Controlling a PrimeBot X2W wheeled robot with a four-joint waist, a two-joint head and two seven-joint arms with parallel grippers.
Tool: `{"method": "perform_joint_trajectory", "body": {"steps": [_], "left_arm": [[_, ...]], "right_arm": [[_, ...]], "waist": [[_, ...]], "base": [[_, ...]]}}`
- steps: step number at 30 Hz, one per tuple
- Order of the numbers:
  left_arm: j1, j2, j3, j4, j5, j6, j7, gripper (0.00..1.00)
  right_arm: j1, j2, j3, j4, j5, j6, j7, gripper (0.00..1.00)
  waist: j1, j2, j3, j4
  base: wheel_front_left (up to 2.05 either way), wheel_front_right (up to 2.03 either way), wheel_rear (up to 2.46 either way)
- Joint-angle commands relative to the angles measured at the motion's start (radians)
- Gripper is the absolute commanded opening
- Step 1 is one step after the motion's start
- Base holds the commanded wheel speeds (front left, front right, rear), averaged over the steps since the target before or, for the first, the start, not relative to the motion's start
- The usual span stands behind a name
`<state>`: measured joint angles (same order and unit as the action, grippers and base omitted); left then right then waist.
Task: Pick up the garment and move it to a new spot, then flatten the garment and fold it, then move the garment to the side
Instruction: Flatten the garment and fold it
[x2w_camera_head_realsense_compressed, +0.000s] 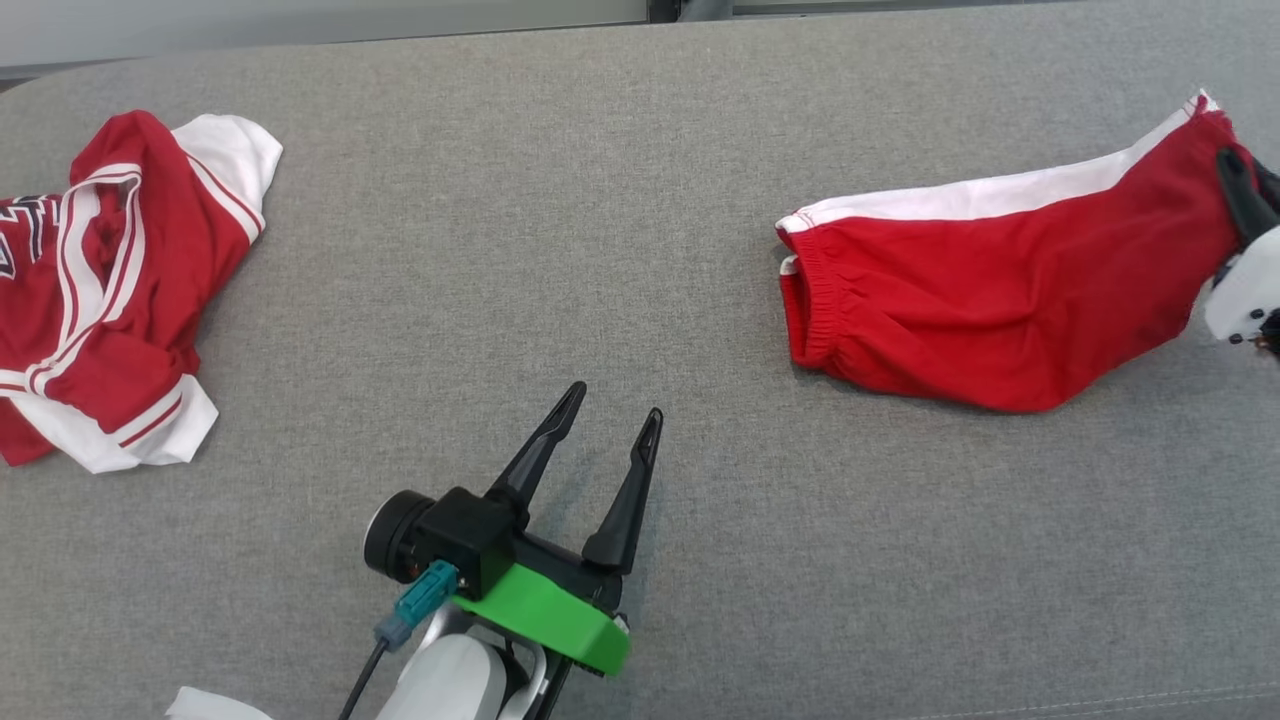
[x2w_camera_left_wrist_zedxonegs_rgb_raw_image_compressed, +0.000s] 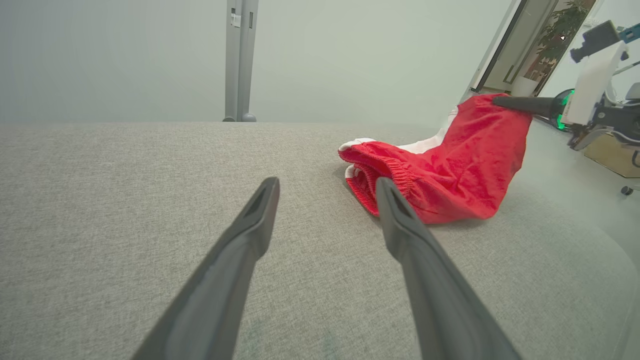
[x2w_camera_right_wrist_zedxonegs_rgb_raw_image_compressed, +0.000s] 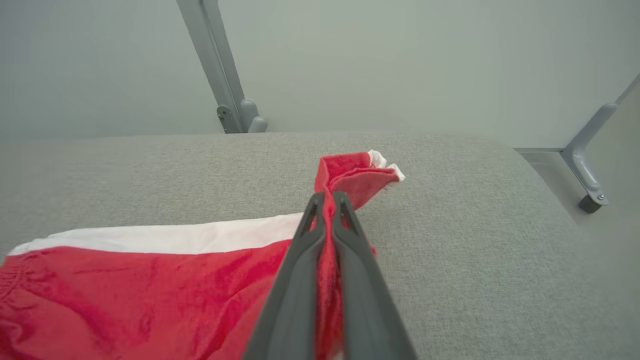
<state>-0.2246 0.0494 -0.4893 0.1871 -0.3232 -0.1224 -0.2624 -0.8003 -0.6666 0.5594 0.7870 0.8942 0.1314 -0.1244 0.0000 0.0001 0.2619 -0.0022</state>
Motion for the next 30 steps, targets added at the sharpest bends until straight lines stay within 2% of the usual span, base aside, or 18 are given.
{"method": "perform_joint_trajectory", "body": {"steps": [1, 11, 16, 27, 29, 30], "left_arm": [[0.017, 0.002, 0.001, -0.001, -0.010, 0.006, -0.002, 1.00], [0.002, 0.002, 0.000, -0.010, -0.023, 0.009, -0.002, 1.00], [-0.005, 0.002, -0.007, -0.013, -0.032, 0.010, -0.002, 1.00], [-0.012, 0.002, -0.005, -0.014, -0.040, 0.009, -0.002, 1.00], [-0.010, 0.002, -0.003, -0.012, -0.040, 0.010, -0.002, 1.00], [-0.010, 0.002, -0.003, -0.011, -0.040, 0.011, -0.002, 1.00]], "right_arm": [[0.015, 0.006, 0.006, -0.038, -0.012, -0.001, 0.011, 0.00], [0.066, 0.053, -0.004, -0.327, -0.099, -0.001, 0.115, 0.00], [0.120, 0.114, -0.029, -0.459, -0.164, -0.001, 0.179, 0.00], [0.226, 0.211, -0.062, -0.590, -0.278, -0.001, 0.295, 0.01], [0.245, 0.229, -0.063, -0.608, -0.289, -0.001, 0.316, 0.29], [0.254, 0.239, -0.061, -0.622, -0.286, -0.001, 0.324, 0.48]], "waist": [[0.0000, -0.0001, -0.011, -0.006], [0.0000, -0.0001, -0.007, 0.012], [0.0000, -0.0001, -0.002, 0.039], [0.0000, -0.0001, 0.010, 0.061], [0.0000, -0.0001, 0.010, 0.059], [0.0000, -0.0001, 0.010, 0.057]], "base": [[0.00, 0.00, 0.00], [0.00, 0.00, 0.00], [0.00, 0.00, 0.00], [0.00, 0.00, 0.00], [0.00, 0.00, 0.00], [0.00, 0.00, 0.00]]}}
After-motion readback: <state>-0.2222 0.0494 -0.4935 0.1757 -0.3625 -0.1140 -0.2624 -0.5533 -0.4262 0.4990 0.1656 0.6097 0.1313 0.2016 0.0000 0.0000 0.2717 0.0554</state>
